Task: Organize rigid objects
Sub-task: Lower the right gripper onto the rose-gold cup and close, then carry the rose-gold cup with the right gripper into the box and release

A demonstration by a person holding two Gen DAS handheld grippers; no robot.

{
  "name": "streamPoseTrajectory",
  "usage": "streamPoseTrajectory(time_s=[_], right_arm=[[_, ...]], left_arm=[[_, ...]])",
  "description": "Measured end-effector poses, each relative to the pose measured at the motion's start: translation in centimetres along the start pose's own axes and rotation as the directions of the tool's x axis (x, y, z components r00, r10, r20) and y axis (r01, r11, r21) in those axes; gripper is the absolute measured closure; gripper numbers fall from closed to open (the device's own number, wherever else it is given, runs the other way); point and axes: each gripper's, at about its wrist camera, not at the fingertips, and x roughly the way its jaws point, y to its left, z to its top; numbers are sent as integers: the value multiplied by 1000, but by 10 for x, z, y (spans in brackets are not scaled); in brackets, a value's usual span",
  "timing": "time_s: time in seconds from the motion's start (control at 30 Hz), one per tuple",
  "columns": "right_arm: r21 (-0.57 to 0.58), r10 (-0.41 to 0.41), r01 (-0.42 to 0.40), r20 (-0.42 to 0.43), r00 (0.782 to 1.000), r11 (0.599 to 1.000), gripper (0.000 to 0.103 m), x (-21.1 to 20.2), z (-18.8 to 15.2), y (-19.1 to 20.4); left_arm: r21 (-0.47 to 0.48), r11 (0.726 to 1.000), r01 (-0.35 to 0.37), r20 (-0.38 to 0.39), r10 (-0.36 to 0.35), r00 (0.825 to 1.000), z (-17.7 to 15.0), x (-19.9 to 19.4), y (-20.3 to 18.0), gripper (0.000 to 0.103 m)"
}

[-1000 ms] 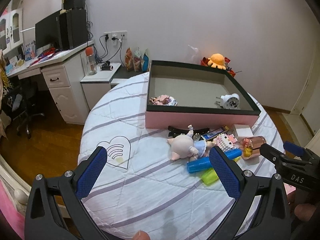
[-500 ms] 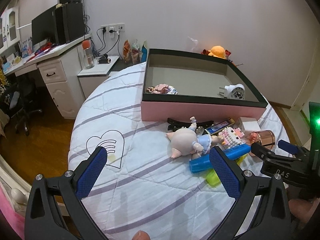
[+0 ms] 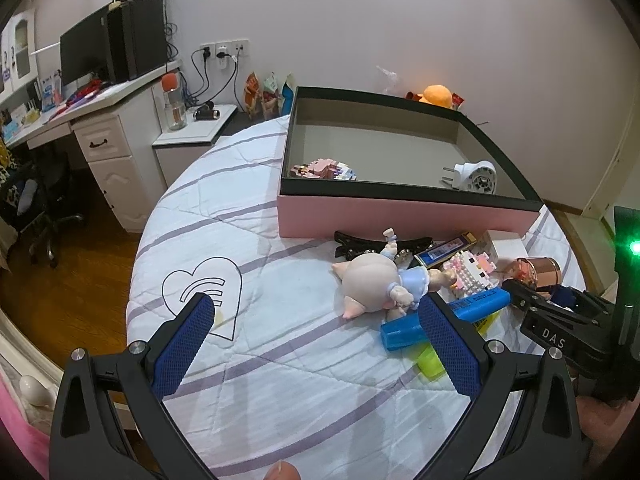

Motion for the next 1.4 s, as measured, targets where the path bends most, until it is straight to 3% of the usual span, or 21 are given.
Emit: streamPoseTrajectory(time_s=[0.47,0.73,1.03,1.4], right_arm=[[-20,35,-34,44,998,999,47,-37,11,5],[-102,86,-77,88,992,992,47,-46,67,37],[-191,109,-104,16,994,976,47,21,143,79],[-204,81,-114,-163,983,972,47,102,165,89]], left_arm=[[-19,1000,3,26,-2,1000,17,-6,5,0],[-41,999,-31,80,34,996,67,1,21,0],[-69,995,-71,85,76,993,114,38,43,0],[-98,993,-70,14,72,997,129,93,58,0]])
